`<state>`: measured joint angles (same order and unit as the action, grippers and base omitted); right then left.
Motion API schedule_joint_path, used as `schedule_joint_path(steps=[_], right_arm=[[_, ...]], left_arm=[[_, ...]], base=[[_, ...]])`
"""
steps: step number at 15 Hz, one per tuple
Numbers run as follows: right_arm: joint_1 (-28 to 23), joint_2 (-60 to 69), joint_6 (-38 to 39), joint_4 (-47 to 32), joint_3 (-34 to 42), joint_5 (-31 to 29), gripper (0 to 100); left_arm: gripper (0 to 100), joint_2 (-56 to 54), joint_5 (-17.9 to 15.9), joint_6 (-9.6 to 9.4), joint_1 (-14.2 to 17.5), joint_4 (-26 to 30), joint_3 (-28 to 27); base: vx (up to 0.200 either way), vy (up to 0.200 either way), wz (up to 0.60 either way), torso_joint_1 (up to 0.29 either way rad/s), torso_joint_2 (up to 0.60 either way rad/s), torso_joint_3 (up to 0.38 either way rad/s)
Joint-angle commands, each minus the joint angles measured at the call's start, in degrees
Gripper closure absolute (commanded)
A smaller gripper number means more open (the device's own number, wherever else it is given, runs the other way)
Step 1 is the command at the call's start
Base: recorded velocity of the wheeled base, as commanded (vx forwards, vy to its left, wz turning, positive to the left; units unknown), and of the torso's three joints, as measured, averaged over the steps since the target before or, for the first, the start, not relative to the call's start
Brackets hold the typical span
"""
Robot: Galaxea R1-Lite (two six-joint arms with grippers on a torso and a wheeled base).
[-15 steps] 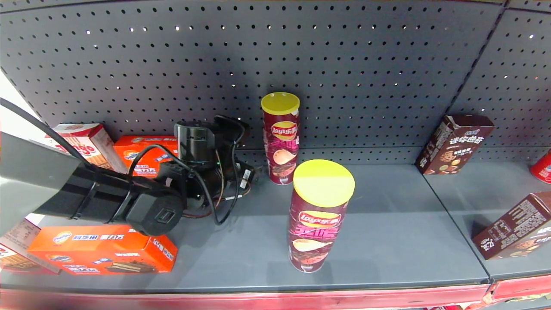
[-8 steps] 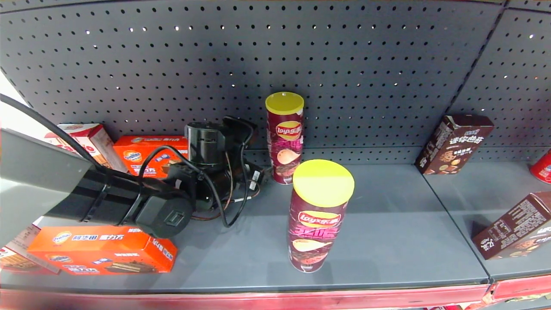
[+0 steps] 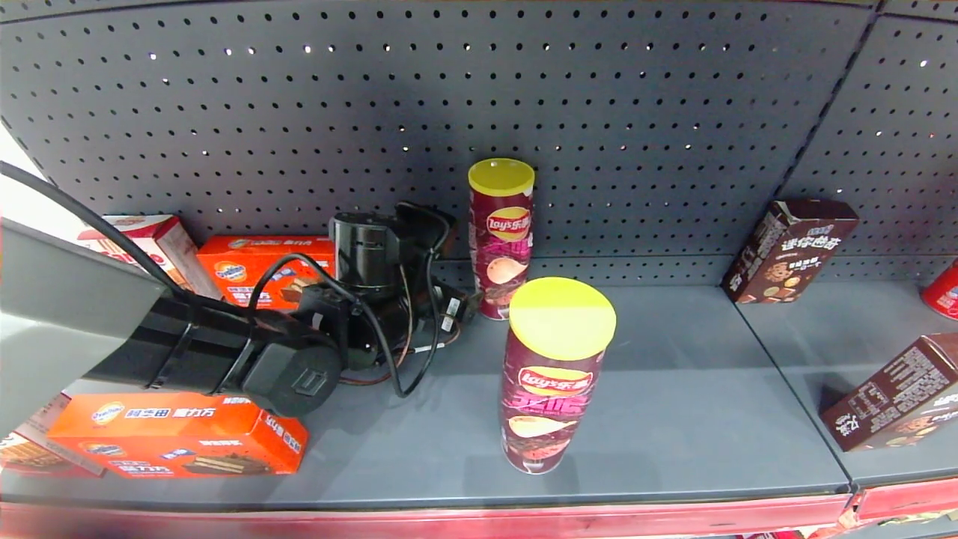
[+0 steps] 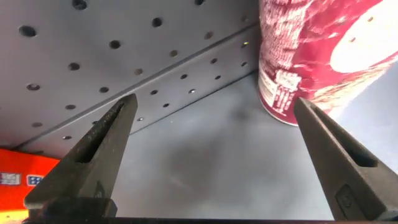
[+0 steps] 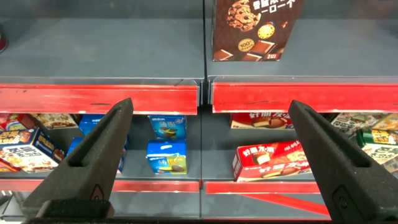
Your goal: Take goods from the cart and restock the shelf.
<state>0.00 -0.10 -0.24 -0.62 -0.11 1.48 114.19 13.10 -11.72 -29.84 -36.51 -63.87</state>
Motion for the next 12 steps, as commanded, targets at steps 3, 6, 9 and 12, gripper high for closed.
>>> schedule_joint_path(steps=[3, 6, 9, 12], right_arm=[[0.0, -0.1, 0.0, 0.0, 0.0, 0.0, 0], [0.0, -0.1, 0.0, 0.0, -0.1, 0.0, 0], [0.0, -0.1, 0.0, 0.0, 0.0, 0.0, 0], [0.0, -0.1, 0.0, 0.0, 0.0, 0.0, 0]], left_arm=[[0, -1.2, 0.1, 0.47, 1.7, -0.1, 3.7], [0, -2.8, 0.0, 0.11, 2.9, -0.1, 4.6], [0, -4.6, 0.1, 0.11, 3.1, 0.1, 4.4], [0, -7.4, 2.1, -2.44, 3.1, -0.1, 4.9]], base=[[0.0, 0.0, 0.0, 0.0, 0.0, 0.0], [0.0, 0.0, 0.0, 0.0, 0.0, 0.0], [0.0, 0.0, 0.0, 0.0, 0.0, 0.0], [0.0, 0.0, 0.0, 0.0, 0.0, 0.0]])
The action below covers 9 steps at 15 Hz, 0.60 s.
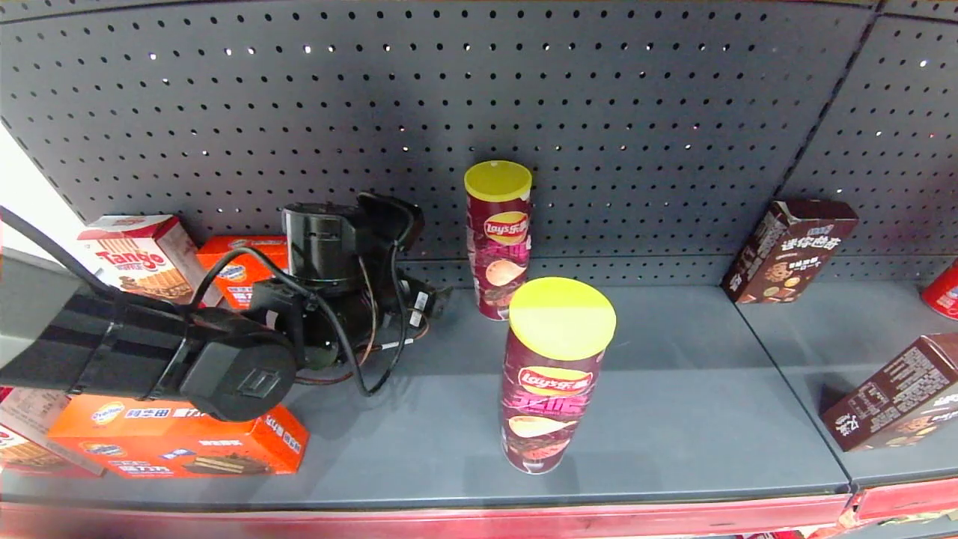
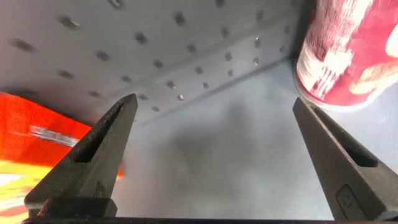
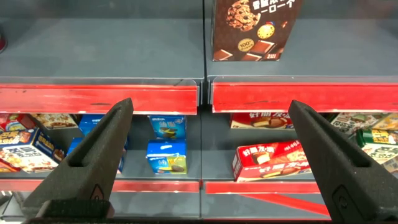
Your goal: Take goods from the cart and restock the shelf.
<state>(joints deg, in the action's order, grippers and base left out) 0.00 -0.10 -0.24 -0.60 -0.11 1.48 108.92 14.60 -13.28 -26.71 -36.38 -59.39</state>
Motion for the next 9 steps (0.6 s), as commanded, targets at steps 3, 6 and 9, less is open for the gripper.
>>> schedule_joint_path(steps=[3, 6, 9], right_arm=[[0.0, -0.1, 0.0, 0.0, 0.0, 0.0, 0], [0.0, -0.1, 0.0, 0.0, 0.0, 0.0, 0], [0.0, -0.1, 0.0, 0.0, -0.1, 0.0, 0]], left_arm=[[0, -8.2, 4.4, -2.46, -0.5, -1.7, 5.2], [0, -9.3, 8.1, -2.02, -1.5, -6.7, 10.8], [0, -9.0, 7.9, -2.02, -1.0, -9.9, 10.3]], base=[[0.0, 0.0, 0.0, 0.0, 0.0, 0.0], [0.0, 0.0, 0.0, 0.0, 0.0, 0.0], [0.0, 0.0, 0.0, 0.0, 0.0, 0.0]])
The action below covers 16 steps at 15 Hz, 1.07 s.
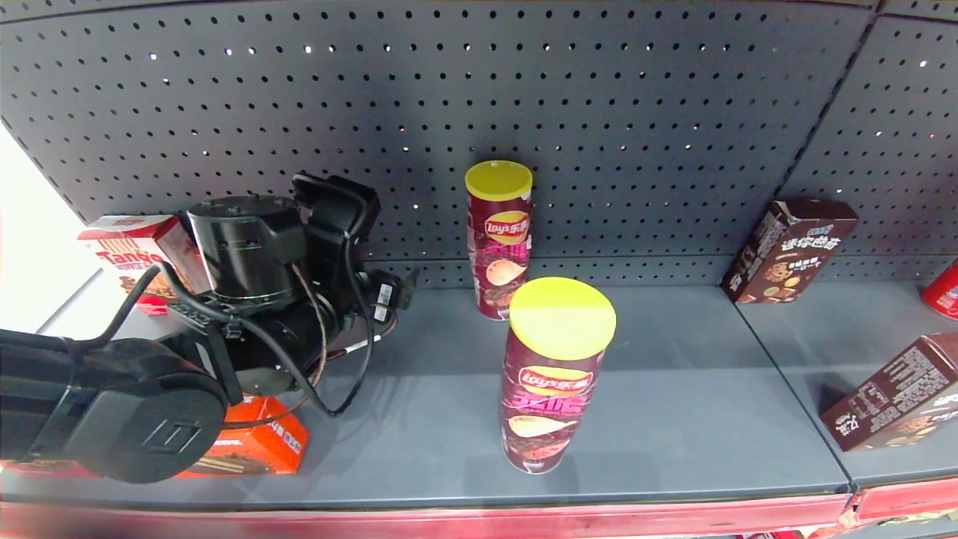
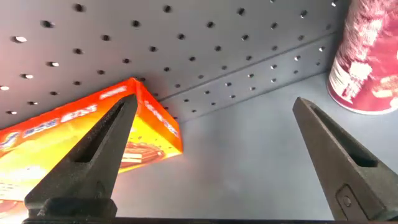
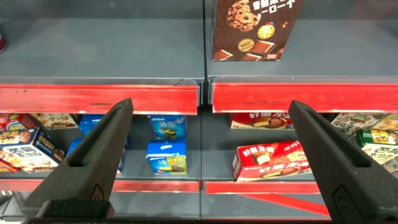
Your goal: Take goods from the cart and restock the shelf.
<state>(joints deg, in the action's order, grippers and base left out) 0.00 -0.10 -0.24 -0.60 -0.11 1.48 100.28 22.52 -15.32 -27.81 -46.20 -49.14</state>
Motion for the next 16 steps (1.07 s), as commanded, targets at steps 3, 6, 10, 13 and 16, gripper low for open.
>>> schedule_joint_path(steps=[3, 6, 10, 13, 16], right_arm=[[0.1, -0.1, 0.0, 0.0, -0.1, 0.2, 0], [0.0, -0.1, 0.0, 0.0, 0.0, 0.2, 0], [0.1, 0.0, -0.4, 0.0, -0.2, -0.2, 0], [2.5, -18.1, 7.6, -3.4, -24.5, 1.3, 0], [7.6, -25.6, 7.4, -3.3, -27.5, 2.4, 0]], left_arm=[[0, 0.3, 0.0, 0.03, 0.2, -1.4, 0.3], [0, 0.3, 0.1, 0.03, 0.0, -2.5, 0.2], [0, -0.3, 0.1, 0.03, 0.2, -2.6, 0.7], [0, 0.0, 0.2, 0.03, 0.2, -3.0, 0.3], [0, 0.2, 0.2, -0.06, 0.0, -3.3, -0.2]], base=[[0.0, 0.0, 0.0, 0.0, 0.0, 0.0], [0.0, 0.0, 0.0, 0.0, 0.0, 0.0], [0.0, 0.0, 0.0, 0.0, 0.0, 0.0], [0.0, 0.0, 0.0, 0.0, 0.0, 0.0], [0.0, 0.0, 0.0, 0.0, 0.0, 0.0]])
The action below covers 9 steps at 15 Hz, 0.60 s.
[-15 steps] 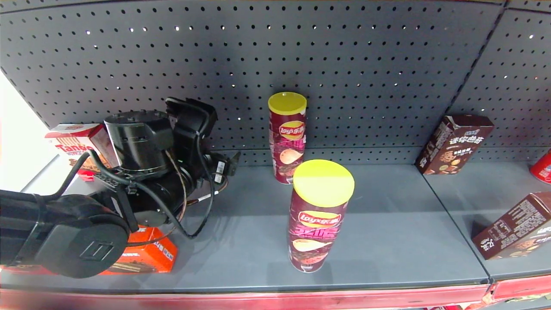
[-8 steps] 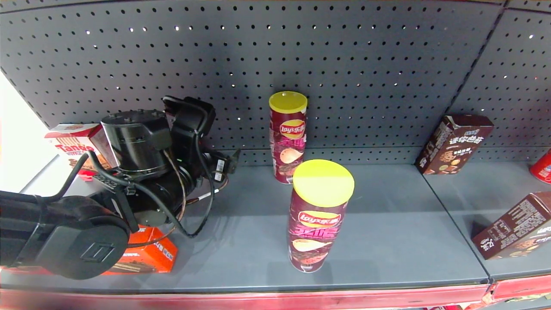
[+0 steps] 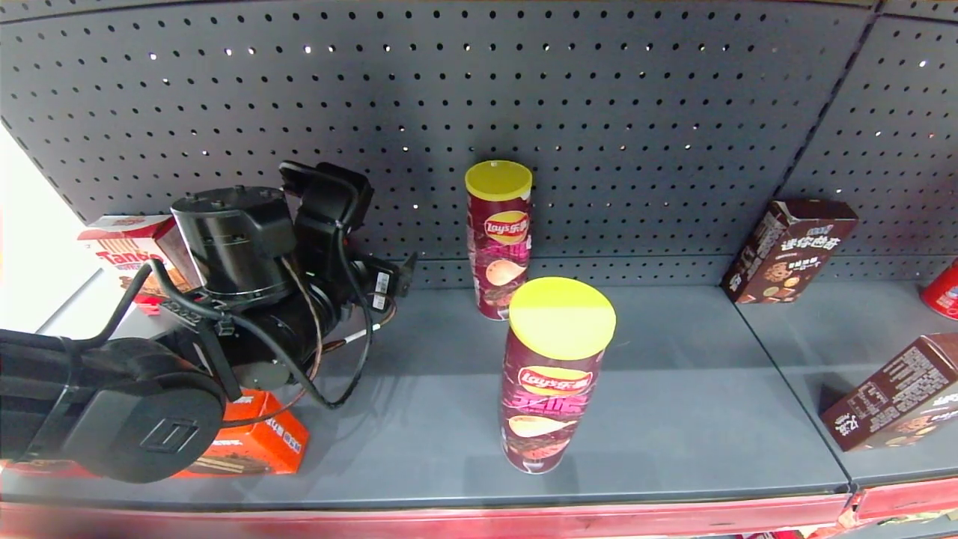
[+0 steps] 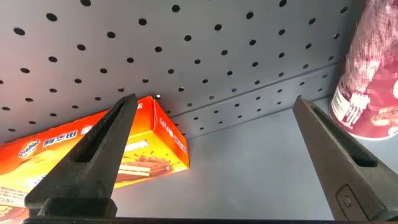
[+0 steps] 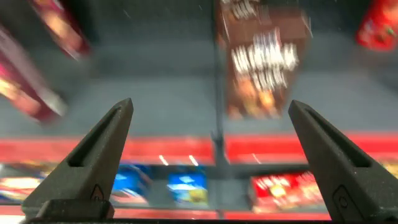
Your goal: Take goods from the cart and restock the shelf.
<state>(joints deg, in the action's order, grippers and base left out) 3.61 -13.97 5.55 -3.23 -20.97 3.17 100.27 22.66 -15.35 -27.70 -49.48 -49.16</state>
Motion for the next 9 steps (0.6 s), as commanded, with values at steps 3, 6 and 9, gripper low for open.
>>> schedule_joint_path(steps=[3, 6, 9], right_arm=[[6.8, -18.9, -1.9, 1.5, -7.1, 1.0, 0], [11.6, -28.7, -8.4, 2.3, -10.2, 1.0, 0], [19.2, -37.4, -8.8, 5.5, -11.9, 1.0, 0]], left_arm=[[0, 0.0, 0.1, 0.05, 0.2, -0.1, 0.5], [0, 0.0, 0.0, 0.05, 0.1, -1.5, 0.4], [0, 0.1, 0.0, 0.05, -0.3, -1.8, 0.5]], base=[[0.0, 0.0, 0.0, 0.0, 0.0, 0.0], [0.0, 0.0, 0.0, 0.0, 0.0, 0.0], [0.0, 0.0, 0.0, 0.0, 0.0, 0.0]])
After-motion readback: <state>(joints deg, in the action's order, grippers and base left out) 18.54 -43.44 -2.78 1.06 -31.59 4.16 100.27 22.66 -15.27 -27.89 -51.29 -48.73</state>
